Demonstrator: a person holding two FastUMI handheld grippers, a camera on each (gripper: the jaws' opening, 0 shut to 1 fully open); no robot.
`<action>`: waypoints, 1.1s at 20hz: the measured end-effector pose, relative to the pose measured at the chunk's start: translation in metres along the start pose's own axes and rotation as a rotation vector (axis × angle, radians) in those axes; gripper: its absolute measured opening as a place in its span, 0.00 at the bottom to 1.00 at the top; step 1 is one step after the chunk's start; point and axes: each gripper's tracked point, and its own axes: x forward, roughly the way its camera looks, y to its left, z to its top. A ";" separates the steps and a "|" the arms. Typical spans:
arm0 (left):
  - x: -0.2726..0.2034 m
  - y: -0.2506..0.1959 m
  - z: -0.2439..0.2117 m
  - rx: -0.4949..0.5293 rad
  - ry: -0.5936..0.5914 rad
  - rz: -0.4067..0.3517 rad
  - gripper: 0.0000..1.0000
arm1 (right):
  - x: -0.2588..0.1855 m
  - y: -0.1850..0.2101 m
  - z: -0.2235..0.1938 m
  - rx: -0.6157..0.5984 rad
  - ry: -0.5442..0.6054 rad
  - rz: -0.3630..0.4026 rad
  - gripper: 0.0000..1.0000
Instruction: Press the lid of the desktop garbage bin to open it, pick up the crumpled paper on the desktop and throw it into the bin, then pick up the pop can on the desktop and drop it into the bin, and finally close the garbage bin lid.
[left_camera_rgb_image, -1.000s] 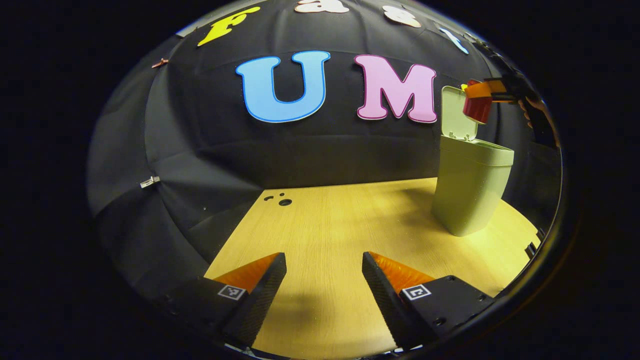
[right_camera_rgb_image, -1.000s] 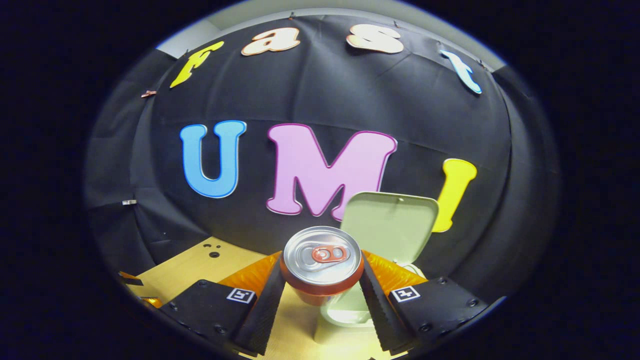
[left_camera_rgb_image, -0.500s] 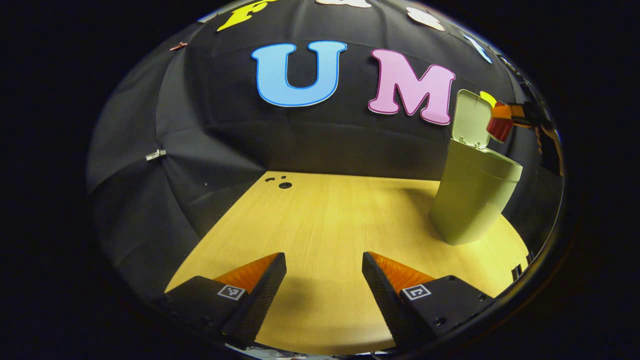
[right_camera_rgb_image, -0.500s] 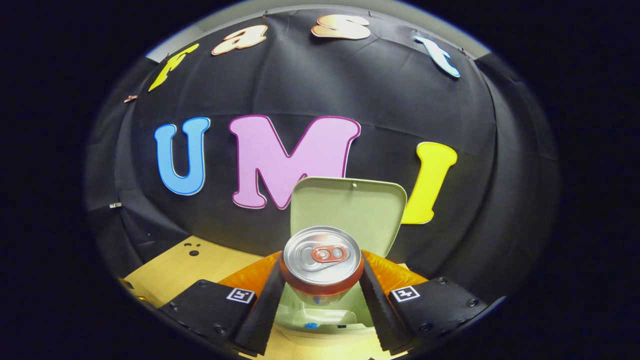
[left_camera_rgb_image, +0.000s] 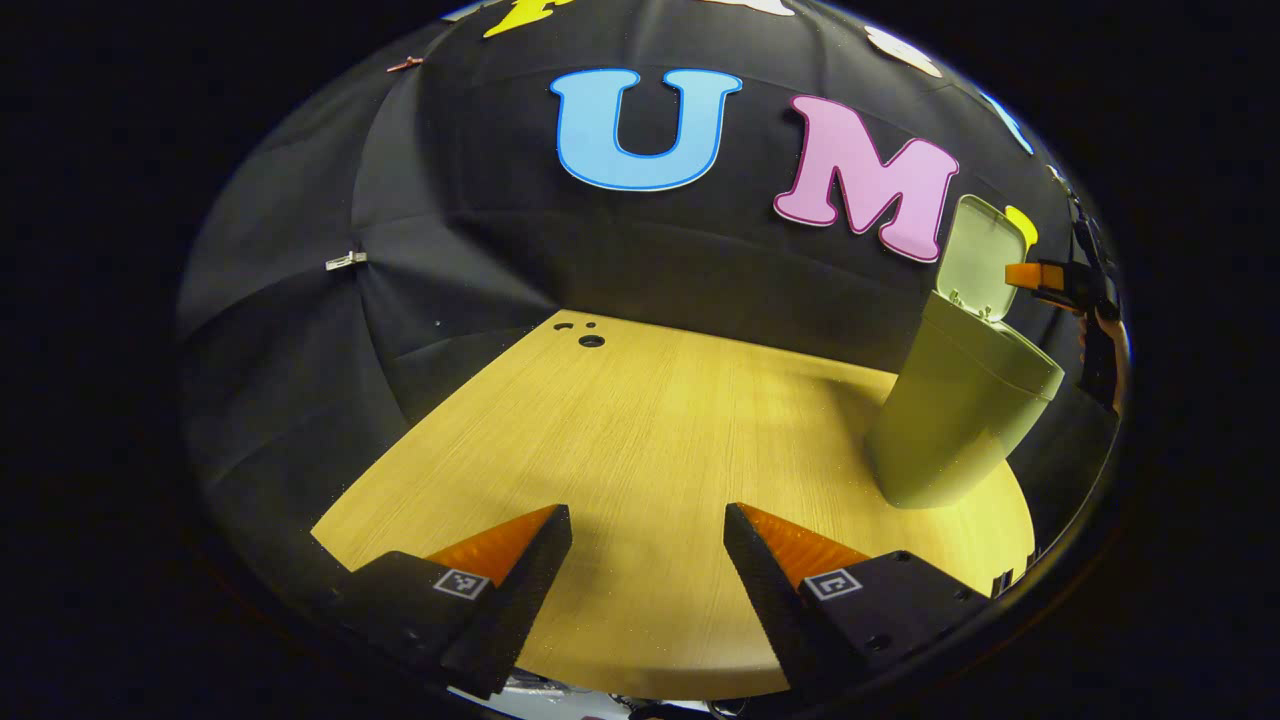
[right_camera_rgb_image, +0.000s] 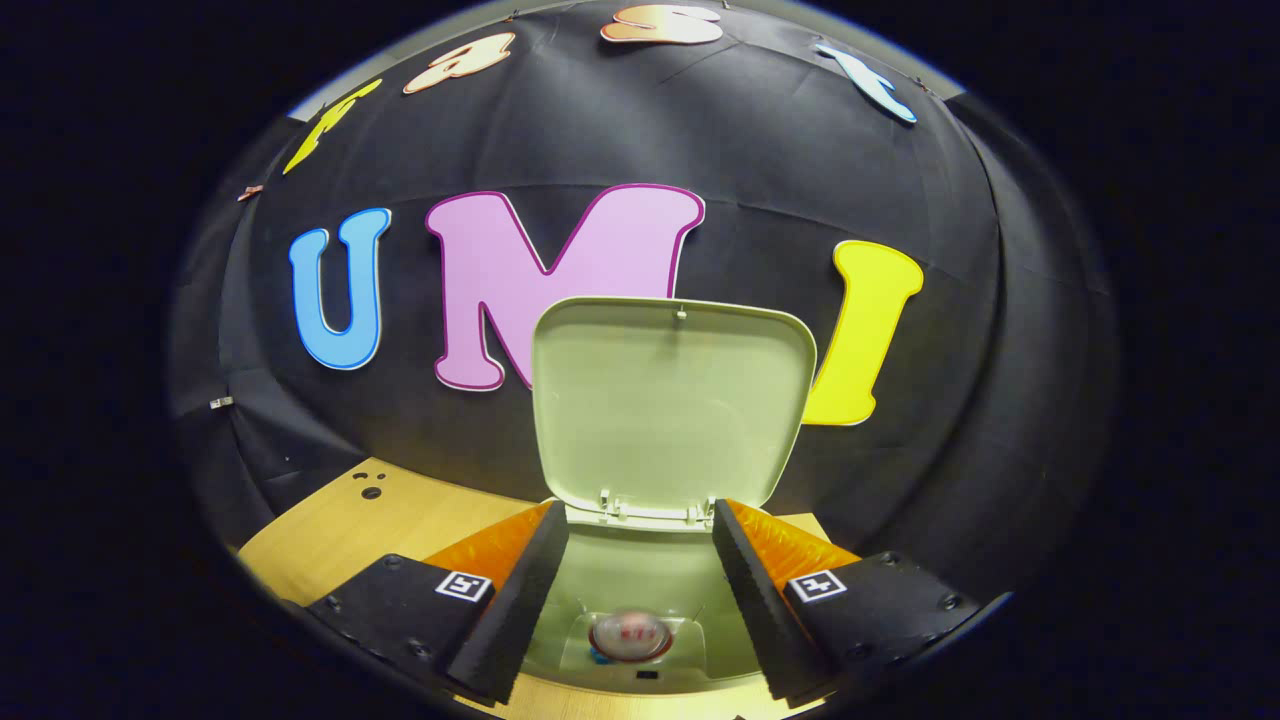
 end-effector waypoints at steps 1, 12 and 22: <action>-0.002 0.002 0.000 -0.003 0.002 0.009 0.98 | 0.001 -0.004 0.006 -0.006 -0.007 -0.007 0.95; -0.009 0.002 -0.012 -0.073 0.019 0.041 0.96 | -0.006 -0.014 0.103 0.067 -0.127 0.011 0.98; -0.010 0.009 -0.019 -0.115 0.026 0.053 0.96 | 0.030 -0.018 0.158 0.065 -0.185 -0.024 0.97</action>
